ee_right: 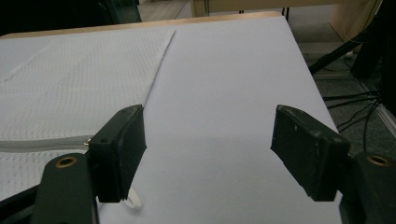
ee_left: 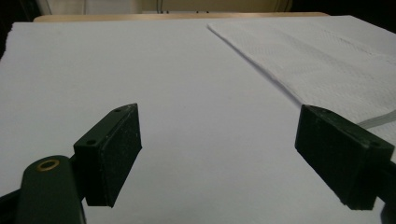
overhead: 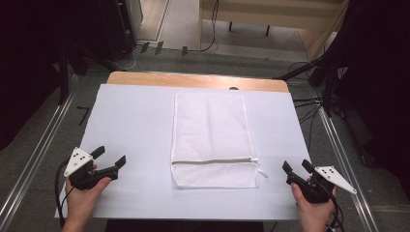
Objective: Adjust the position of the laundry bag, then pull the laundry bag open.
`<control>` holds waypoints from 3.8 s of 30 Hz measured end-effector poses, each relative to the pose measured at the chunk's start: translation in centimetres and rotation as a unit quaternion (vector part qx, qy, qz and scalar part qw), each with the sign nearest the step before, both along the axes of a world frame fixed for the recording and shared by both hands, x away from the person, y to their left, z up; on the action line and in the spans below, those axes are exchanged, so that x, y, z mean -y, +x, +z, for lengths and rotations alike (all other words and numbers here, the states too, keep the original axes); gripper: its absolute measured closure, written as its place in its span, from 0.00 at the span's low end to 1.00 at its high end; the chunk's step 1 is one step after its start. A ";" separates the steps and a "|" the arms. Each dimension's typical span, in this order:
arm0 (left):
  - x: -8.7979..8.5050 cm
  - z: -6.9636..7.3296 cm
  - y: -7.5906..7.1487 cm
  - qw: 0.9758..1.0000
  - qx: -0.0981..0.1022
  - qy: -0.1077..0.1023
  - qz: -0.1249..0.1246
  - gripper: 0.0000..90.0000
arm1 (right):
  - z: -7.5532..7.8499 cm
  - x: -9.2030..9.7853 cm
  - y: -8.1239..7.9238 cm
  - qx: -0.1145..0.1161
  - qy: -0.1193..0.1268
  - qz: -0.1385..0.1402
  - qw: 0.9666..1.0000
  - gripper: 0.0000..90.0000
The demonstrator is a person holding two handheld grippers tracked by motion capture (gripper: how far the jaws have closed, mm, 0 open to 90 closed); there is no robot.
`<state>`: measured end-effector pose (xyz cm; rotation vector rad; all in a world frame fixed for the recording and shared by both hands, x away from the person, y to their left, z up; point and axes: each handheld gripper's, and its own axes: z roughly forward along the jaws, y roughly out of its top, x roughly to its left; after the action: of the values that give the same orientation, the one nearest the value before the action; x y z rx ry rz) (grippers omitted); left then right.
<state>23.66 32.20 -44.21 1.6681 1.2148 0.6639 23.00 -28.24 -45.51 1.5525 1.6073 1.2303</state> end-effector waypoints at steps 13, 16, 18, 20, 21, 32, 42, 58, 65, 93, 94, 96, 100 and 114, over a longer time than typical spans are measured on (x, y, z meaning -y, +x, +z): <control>5.8 -1.2 2.7 0.997 -0.071 -0.003 -0.039 0.48 | -0.3 -1.2 0.6 0.015 -0.005 0.016 1.000 0.44; 7.8 -1.6 4.0 0.994 -0.093 -0.005 -0.059 0.53 | -0.5 -1.3 0.7 0.015 -0.006 0.019 1.000 0.45; 8.7 -1.7 5.0 0.991 -0.108 -0.028 -0.076 0.55 | -0.6 -1.5 0.6 0.017 -0.004 0.018 1.000 0.46; 9.8 -1.9 5.8 0.989 -0.125 -0.030 -0.076 0.56 | -0.7 -1.6 0.6 0.019 -0.005 0.016 1.000 0.46; 10.3 -2.0 6.1 0.988 -0.133 -0.026 -0.075 0.56 | -0.7 -1.6 0.6 0.019 -0.005 0.016 1.000 0.46; 13.3 -2.4 8.0 0.983 -0.170 -0.022 -0.071 0.67 | -0.8 -1.5 0.6 0.016 -0.005 0.015 1.000 0.46; 14.9 -2.8 7.6 0.985 -0.158 0.058 -0.041 0.89 | -0.9 -2.1 0.8 0.010 -0.016 0.017 1.000 0.46; 12.0 -2.3 6.1 0.986 -0.152 0.035 -0.057 1.00 | -0.9 -2.2 0.8 0.010 -0.017 0.021 1.000 0.46; 9.4 -2.4 5.0 0.985 -0.162 0.025 -0.052 1.00 | -0.8 -2.7 0.6 0.011 -0.016 0.027 0.999 0.47; 7.4 -0.7 1.3 0.994 -0.086 0.003 -0.071 0.51 | -0.7 -8.5 -0.3 -0.096 0.037 0.165 0.981 0.55; 7.6 -0.7 1.2 0.994 -0.086 0.005 -0.073 0.51 | -0.8 -8.5 -0.3 -0.097 0.041 0.165 0.981 0.54; 7.8 -0.8 1.1 0.993 -0.088 0.006 -0.078 0.51 | -1.3 -8.8 0.0 -0.107 0.039 0.169 0.979 0.51; 8.3 -0.7 1.0 0.993 -0.086 0.005 -0.084 0.52 | -1.7 -9.3 0.1 -0.116 0.032 0.180 0.976 0.48; 12.2 -1.0 0.8 0.985 -0.095 0.009 -0.141 0.59 | -2.8 -11.1 0.0 -0.139 -0.002 0.220 0.966 0.44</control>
<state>24.43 19.96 -45.19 1.9079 1.0763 0.3487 22.97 -17.12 -48.33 1.4588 2.2255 1.2663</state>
